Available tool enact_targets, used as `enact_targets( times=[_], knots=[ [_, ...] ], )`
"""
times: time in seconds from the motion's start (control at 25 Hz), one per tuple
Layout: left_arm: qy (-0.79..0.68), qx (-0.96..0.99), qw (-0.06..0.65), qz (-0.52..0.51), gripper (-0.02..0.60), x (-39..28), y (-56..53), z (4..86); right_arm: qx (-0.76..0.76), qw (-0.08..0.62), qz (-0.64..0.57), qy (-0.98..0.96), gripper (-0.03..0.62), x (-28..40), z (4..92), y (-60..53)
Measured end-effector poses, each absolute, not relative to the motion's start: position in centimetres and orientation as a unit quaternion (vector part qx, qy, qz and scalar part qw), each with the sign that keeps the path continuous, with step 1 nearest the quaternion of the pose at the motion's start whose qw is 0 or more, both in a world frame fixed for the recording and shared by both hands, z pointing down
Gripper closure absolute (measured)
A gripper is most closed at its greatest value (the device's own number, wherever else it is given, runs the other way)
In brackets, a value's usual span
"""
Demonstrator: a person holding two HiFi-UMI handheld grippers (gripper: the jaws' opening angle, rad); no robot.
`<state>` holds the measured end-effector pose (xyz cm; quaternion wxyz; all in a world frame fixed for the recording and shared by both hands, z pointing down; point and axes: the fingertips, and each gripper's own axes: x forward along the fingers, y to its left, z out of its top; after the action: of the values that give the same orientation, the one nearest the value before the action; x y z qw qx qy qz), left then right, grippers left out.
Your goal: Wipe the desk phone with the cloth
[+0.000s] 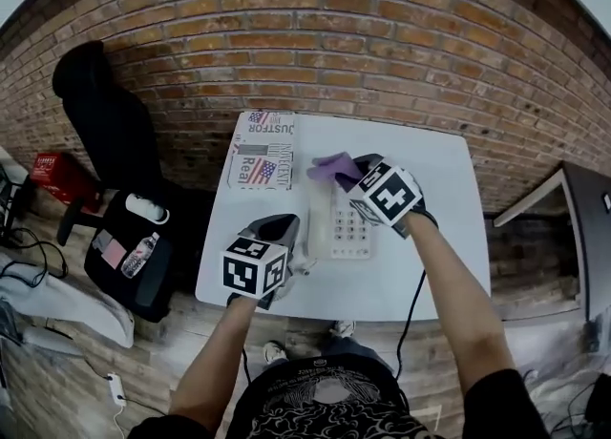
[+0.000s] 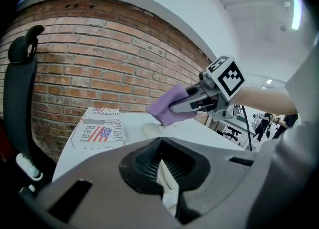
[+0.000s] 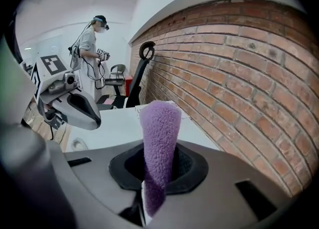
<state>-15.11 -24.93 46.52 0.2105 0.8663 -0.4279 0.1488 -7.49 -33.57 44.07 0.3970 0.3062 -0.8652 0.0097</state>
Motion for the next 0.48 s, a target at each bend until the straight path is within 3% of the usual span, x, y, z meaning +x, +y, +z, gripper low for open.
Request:
enact_targets(
  times=[0.48],
  knots=[
    [-0.454, 0.850, 0.224, 0.147, 0.574, -17.4, -25.0, 47.0, 0.269, 0.448, -0.004, -0.852, 0.549, -10.8, 48.6, -34.2]
  ],
)
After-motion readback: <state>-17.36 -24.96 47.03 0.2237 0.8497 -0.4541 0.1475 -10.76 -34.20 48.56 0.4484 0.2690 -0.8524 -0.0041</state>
